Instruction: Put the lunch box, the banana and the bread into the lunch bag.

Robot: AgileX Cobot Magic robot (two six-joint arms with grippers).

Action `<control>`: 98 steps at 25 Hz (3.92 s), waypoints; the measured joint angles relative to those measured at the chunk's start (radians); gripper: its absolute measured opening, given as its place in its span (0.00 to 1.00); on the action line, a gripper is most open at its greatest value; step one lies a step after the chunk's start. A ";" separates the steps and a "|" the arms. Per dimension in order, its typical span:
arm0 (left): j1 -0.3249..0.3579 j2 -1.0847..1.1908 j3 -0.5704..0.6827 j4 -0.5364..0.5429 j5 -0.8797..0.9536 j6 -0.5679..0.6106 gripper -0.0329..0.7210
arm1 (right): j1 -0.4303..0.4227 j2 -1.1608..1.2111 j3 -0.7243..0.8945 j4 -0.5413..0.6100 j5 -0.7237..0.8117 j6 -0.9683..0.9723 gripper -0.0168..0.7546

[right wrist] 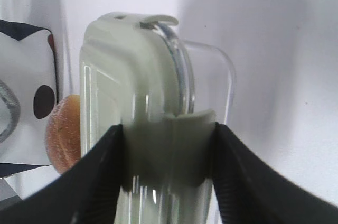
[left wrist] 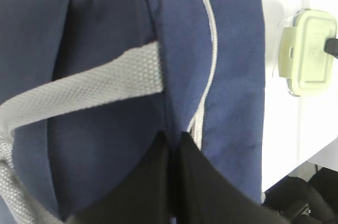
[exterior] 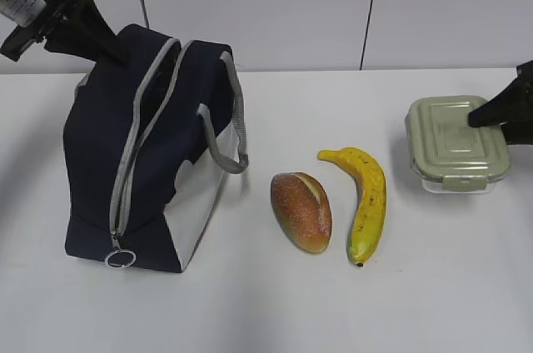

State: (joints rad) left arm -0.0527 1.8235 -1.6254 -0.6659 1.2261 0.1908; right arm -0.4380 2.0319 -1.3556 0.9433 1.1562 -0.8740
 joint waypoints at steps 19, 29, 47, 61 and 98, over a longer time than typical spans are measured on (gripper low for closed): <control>0.000 0.000 0.000 -0.089 -0.007 0.000 0.04 | 0.391 -0.188 -0.153 0.061 0.025 0.288 0.48; 0.000 0.000 0.000 -0.092 -0.005 0.000 0.04 | 0.569 -0.167 -0.399 0.093 0.054 0.417 0.48; 0.000 0.000 0.000 -0.102 -0.004 0.000 0.04 | 0.708 0.018 -0.434 -0.017 -0.148 0.448 0.48; 0.000 0.000 0.000 -0.120 -0.004 0.000 0.04 | 0.894 0.109 -0.510 -0.254 -0.275 0.600 0.48; 0.001 0.000 0.000 -0.061 -0.006 0.000 0.04 | 0.880 0.236 -0.802 -0.376 -0.037 0.601 0.57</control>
State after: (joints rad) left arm -0.0520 1.8235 -1.6254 -0.7271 1.2199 0.1908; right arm 0.4420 2.2681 -2.1573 0.5678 1.1194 -0.2729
